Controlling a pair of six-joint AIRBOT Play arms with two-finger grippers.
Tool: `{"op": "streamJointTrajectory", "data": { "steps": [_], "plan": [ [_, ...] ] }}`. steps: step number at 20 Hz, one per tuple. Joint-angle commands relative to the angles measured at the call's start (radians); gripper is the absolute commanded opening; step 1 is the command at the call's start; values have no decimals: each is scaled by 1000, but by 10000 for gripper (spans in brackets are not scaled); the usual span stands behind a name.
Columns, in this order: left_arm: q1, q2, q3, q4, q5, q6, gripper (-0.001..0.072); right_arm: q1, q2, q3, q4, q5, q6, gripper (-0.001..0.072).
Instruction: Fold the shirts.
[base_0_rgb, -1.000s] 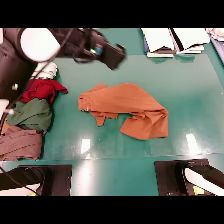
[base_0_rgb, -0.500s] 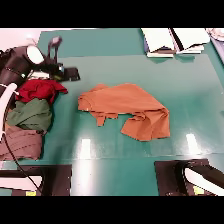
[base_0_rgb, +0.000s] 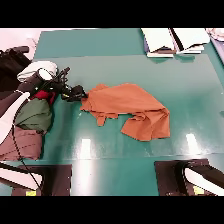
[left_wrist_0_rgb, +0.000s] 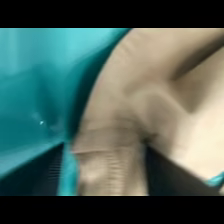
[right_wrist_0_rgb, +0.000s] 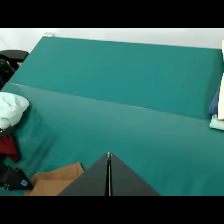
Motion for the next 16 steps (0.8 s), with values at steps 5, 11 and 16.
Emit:
{"op": "streamJointTrajectory", "data": {
  "steps": [5, 11, 16],
  "plan": [
    [2, 3, 8, -139, 27, 60, 22, -12, 10, -90, -2, 61, -23, 15],
    [2, 107, 156, 39, -18, 60, 22, -152, 169, -423, -2, 85, -26, 15],
    [2, 167, 218, 92, -46, 63, 22, -336, 239, -719, -2, 216, -26, 418]
  ]
}}
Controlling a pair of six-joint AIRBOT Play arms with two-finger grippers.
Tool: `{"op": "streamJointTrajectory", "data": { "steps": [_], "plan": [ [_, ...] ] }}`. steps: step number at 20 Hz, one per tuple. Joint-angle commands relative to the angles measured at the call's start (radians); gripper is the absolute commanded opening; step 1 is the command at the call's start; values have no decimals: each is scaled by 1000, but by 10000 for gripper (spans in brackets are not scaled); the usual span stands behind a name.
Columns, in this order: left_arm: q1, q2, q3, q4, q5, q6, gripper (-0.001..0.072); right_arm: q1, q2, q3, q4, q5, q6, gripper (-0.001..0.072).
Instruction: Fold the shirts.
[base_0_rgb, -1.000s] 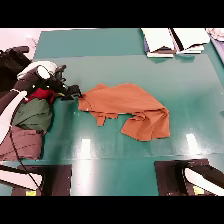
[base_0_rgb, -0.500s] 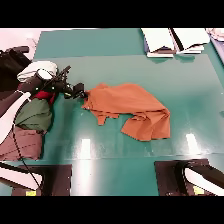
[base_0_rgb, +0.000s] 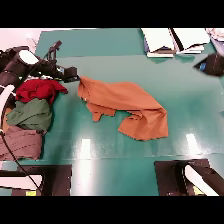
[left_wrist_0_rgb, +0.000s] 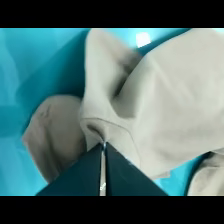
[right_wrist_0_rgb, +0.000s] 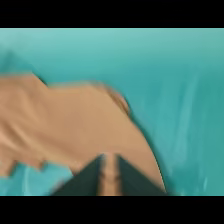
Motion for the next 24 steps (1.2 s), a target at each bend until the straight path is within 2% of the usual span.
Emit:
{"op": "streamJointTrajectory", "data": {
  "steps": [1, 3, 4, 5, 10, 12, 14, 15, 16, 20, 24],
  "plan": [
    [0, 39, 34, 56, -12, 2, 22, -123, 28, -235, 0, 87, -1, 501],
    [0, 38, 33, 69, -27, 2, 22, -159, -3, -398, 2, 58, -31, 493],
    [0, 38, 33, 76, -30, 1, 22, -159, -26, -473, 4, 24, -46, 422],
    [0, 38, 33, 81, -29, -1, 22, -145, -57, -547, 12, -20, -53, 404],
    [0, 38, 33, 86, -26, -2, 22, 88, -226, -679, 7, -196, -55, 404],
    [0, 38, 34, 86, -29, -2, 22, 177, -290, -661, -4, -249, -55, 403],
    [0, 39, 34, 91, -29, -2, 22, 224, -332, -624, -47, -260, -54, 309],
    [0, 39, 34, 95, -29, -2, 22, 238, -345, -600, -78, -254, -54, 186],
    [0, 41, 34, 99, -29, -3, 22, 248, -348, -577, -106, -246, -54, 27],
    [0, 131, 97, 188, -7, -49, 22, 238, -217, -434, -177, -208, -54, 13],
    [0, 359, 312, 313, 11, -58, 22, 157, 24, -117, -194, -159, -54, 13]
  ]
}}
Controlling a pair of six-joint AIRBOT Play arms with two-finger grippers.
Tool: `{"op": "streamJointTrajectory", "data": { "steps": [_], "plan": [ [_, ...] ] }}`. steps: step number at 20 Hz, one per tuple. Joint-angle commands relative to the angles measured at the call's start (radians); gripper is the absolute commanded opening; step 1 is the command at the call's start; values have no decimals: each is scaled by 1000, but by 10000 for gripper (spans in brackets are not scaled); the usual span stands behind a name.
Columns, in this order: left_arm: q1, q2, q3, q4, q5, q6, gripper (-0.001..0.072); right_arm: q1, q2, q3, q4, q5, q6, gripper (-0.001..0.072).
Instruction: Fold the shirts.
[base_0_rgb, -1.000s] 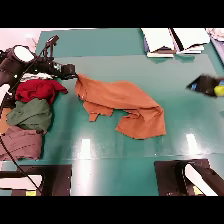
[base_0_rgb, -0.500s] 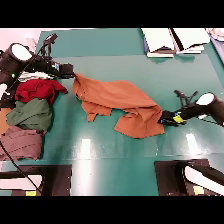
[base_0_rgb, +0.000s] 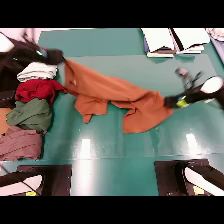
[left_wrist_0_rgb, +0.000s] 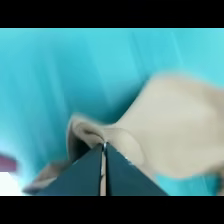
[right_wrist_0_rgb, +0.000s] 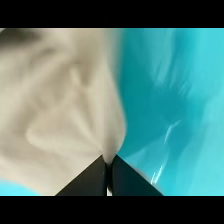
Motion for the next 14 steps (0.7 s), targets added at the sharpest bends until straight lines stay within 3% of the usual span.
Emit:
{"op": "streamJointTrajectory", "data": {
  "steps": [1, 8, 11, 14],
  "plan": [
    [0, 190, 180, 93, 18, -14, 21, -64, 181, 278, -27, 38, 0, 13],
    [0, 545, 319, 105, 76, -18, 21, -199, 329, 656, -26, 119, 0, 13],
    [0, 583, 320, 107, 72, -20, 21, -238, 312, 740, -22, 179, 0, 13],
    [0, 531, 311, 115, -31, -23, 21, -241, 237, 803, -5, 298, 1, 12]
  ]
}}
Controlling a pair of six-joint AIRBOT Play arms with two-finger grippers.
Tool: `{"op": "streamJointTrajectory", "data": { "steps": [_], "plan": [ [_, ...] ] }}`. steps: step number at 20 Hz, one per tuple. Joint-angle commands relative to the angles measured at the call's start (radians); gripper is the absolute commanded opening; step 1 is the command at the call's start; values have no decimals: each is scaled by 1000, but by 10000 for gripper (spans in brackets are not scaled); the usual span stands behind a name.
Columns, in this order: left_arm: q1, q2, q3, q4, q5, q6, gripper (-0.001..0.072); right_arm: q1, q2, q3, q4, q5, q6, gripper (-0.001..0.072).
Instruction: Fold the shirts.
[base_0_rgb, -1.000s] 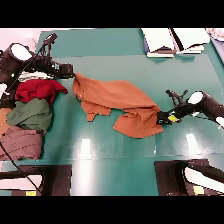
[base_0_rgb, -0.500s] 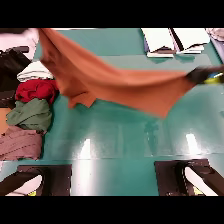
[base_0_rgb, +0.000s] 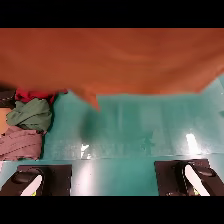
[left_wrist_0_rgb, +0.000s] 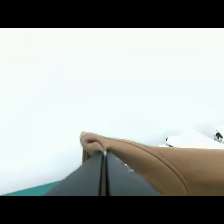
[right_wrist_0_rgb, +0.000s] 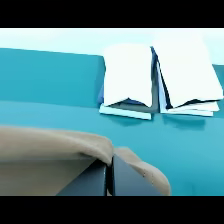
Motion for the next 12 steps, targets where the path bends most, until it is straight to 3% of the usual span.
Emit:
{"op": "streamJointTrajectory", "data": {
  "steps": [1, 7, 12],
  "plan": [
    [0, -47, -18, 11, -116, -22, 21, 3, -75, 68, 10, 139, 5, 13],
    [0, -375, -329, 5, -230, -53, 22, 184, -325, -233, -6, 162, 49, 13],
    [0, -692, -537, 9, -66, -24, 23, 214, -601, -436, -21, -29, 47, 13]
  ]
}}
